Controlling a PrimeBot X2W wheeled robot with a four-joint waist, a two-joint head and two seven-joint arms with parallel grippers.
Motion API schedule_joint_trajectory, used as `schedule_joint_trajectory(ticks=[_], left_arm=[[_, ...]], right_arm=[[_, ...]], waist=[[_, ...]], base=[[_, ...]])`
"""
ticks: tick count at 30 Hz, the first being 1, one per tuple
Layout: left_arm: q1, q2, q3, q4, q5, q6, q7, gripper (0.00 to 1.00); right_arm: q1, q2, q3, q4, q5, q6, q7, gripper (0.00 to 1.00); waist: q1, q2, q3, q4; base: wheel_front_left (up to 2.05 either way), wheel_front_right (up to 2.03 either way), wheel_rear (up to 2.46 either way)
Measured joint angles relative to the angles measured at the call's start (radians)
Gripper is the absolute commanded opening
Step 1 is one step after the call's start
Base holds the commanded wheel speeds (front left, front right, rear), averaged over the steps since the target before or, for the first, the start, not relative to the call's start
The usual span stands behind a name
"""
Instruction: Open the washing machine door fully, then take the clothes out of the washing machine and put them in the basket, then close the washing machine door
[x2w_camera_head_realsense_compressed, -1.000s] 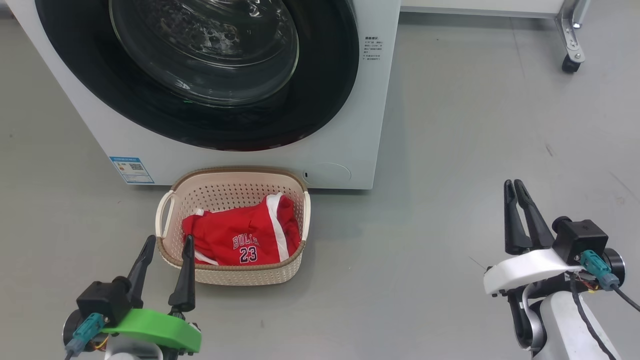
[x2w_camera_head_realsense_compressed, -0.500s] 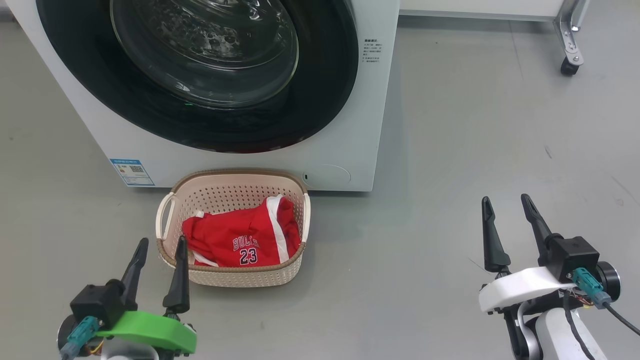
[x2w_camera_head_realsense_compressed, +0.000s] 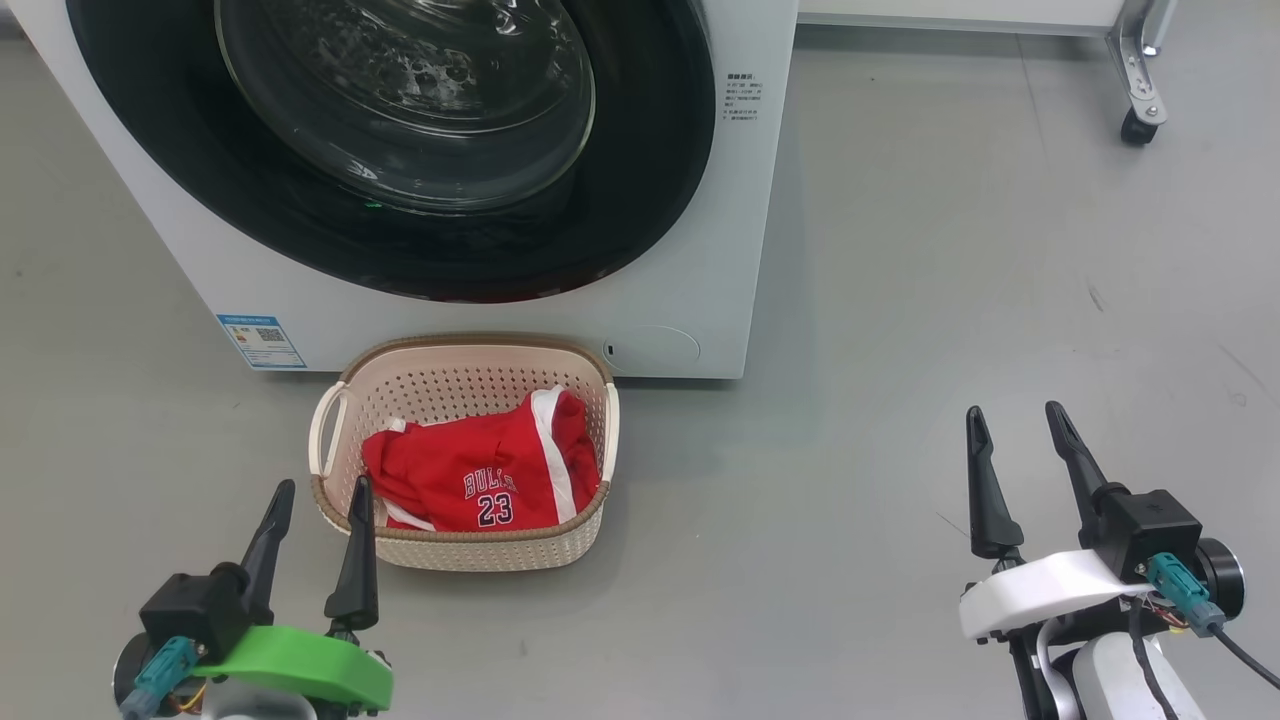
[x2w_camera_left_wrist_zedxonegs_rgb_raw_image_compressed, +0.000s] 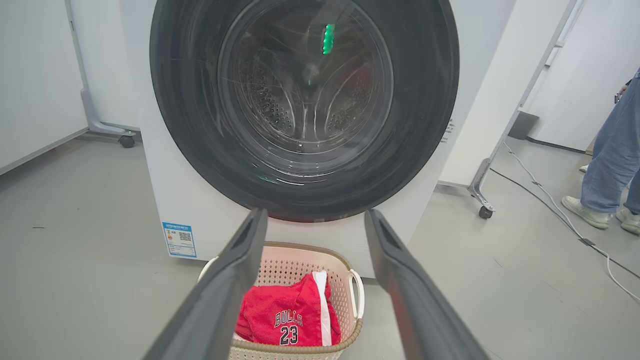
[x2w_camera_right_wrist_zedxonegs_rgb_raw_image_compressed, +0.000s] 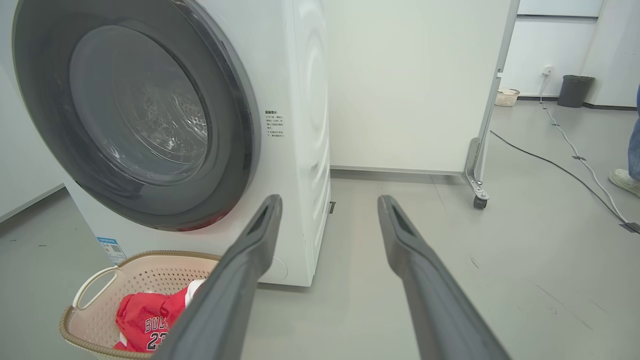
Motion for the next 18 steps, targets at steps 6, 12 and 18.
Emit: schedule_joint_trajectory(ticks=[6, 12, 18], left_arm=[[0.0, -0.002, 0.0, 0.0, 0.003, 0.0, 0.0, 1.0], [0.0, -0.003, 0.0, 0.002, 0.03, 0.0, 0.0, 1.0], [0.0, -0.004, 0.003, 0.004, 0.03, 0.0, 0.0, 1.0]], right_arm=[[0.002, 0.001, 0.0, -0.007, 0.0, 0.0, 0.0, 1.0], [0.008, 0.002, 0.0, -0.015, 0.0, 0.0, 0.0, 1.0], [0.017, 0.004, 0.002, -0.017, 0.0, 0.0, 0.0, 1.0]], waist=[[0.0, 0.0, 0.002, -0.002], [0.0, 0.0, 0.002, -0.003], [0.0, 0.0, 0.003, -0.004]], base=[[0.0, 0.0, 0.0], [0.0, 0.0, 0.0], [0.0, 0.0, 0.0]])
